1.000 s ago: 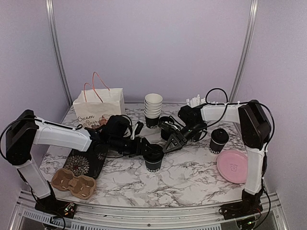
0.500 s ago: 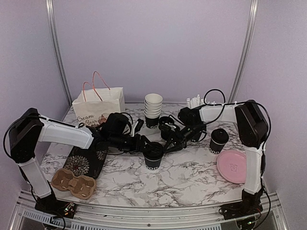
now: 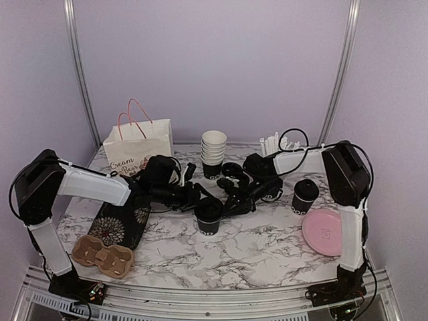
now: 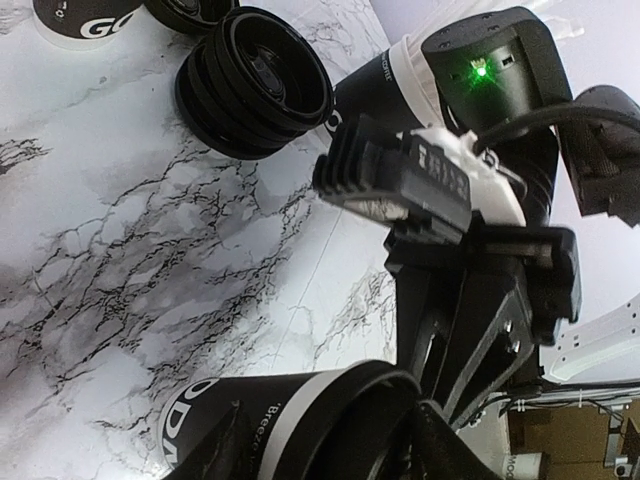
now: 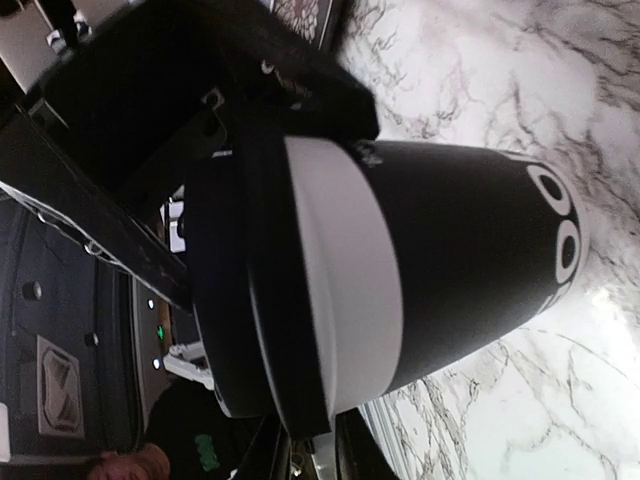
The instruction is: Pack the takeout coffee
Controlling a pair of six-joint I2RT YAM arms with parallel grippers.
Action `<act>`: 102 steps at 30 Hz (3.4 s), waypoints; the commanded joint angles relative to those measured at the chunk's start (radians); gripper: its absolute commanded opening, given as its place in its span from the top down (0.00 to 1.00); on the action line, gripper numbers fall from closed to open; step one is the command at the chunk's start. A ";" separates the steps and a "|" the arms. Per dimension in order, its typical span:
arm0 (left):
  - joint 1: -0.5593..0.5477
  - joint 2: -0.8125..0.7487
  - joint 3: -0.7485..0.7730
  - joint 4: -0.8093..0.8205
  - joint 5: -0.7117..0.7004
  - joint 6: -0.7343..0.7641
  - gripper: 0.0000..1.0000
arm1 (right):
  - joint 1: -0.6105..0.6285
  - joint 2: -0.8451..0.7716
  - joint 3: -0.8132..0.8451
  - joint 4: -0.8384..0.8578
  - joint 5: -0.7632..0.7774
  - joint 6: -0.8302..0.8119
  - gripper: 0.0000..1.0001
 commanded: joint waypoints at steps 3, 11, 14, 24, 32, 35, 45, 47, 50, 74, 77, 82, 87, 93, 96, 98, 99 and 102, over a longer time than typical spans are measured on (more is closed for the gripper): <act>-0.036 0.084 -0.090 -0.306 -0.098 -0.015 0.41 | 0.125 0.177 -0.097 0.150 0.670 0.009 0.81; -0.038 0.054 -0.060 -0.310 -0.107 0.037 0.41 | 0.138 0.044 0.033 0.099 0.612 -0.137 0.75; -0.040 0.020 -0.056 -0.319 -0.124 0.058 0.41 | 0.141 -0.068 0.041 0.085 0.570 -0.180 0.66; -0.040 0.028 -0.044 -0.330 -0.083 0.116 0.41 | 0.139 -0.211 0.015 0.048 0.519 -0.220 0.43; -0.040 0.044 -0.046 -0.316 -0.009 0.205 0.45 | 0.090 -0.274 0.010 -0.003 0.401 -0.271 0.29; -0.037 0.058 -0.040 -0.294 0.041 0.264 0.45 | 0.032 -0.295 -0.012 0.008 0.335 -0.259 0.29; -0.035 0.114 0.023 -0.319 0.189 0.455 0.47 | -0.024 -0.330 -0.150 0.049 0.304 -0.260 0.40; -0.034 0.124 0.032 -0.319 0.230 0.489 0.47 | -0.023 -0.335 -0.171 0.049 0.289 -0.258 0.45; -0.031 0.153 0.059 -0.380 0.248 0.527 0.47 | -0.023 -0.337 -0.195 0.052 0.242 -0.252 0.49; -0.031 0.173 0.031 -0.381 0.188 0.512 0.49 | 0.085 -0.215 -0.180 0.121 0.110 -0.162 0.65; -0.030 0.174 0.025 -0.374 0.189 0.508 0.49 | 0.083 -0.190 -0.171 0.133 0.115 -0.137 0.66; -0.031 0.170 0.010 -0.350 0.199 0.507 0.49 | 0.077 -0.146 -0.158 0.148 0.078 -0.105 0.66; -0.034 0.187 0.007 -0.331 0.207 0.497 0.49 | 0.072 -0.106 -0.210 0.242 0.045 -0.009 0.76; -0.037 0.199 -0.002 -0.330 0.208 0.492 0.49 | 0.059 -0.013 -0.249 0.294 0.151 0.092 0.91; -0.037 0.197 -0.010 -0.331 0.203 0.492 0.49 | 0.053 0.003 -0.267 0.291 0.291 0.120 0.94; -0.037 0.195 -0.016 -0.331 0.195 0.488 0.49 | 0.057 0.001 -0.275 0.277 0.375 0.129 0.91; -0.037 0.193 -0.018 -0.330 0.191 0.488 0.49 | 0.057 0.000 -0.272 0.265 0.423 0.124 0.85; -0.037 0.188 -0.022 -0.330 0.180 0.486 0.49 | 0.059 0.003 -0.262 0.234 0.512 0.113 0.77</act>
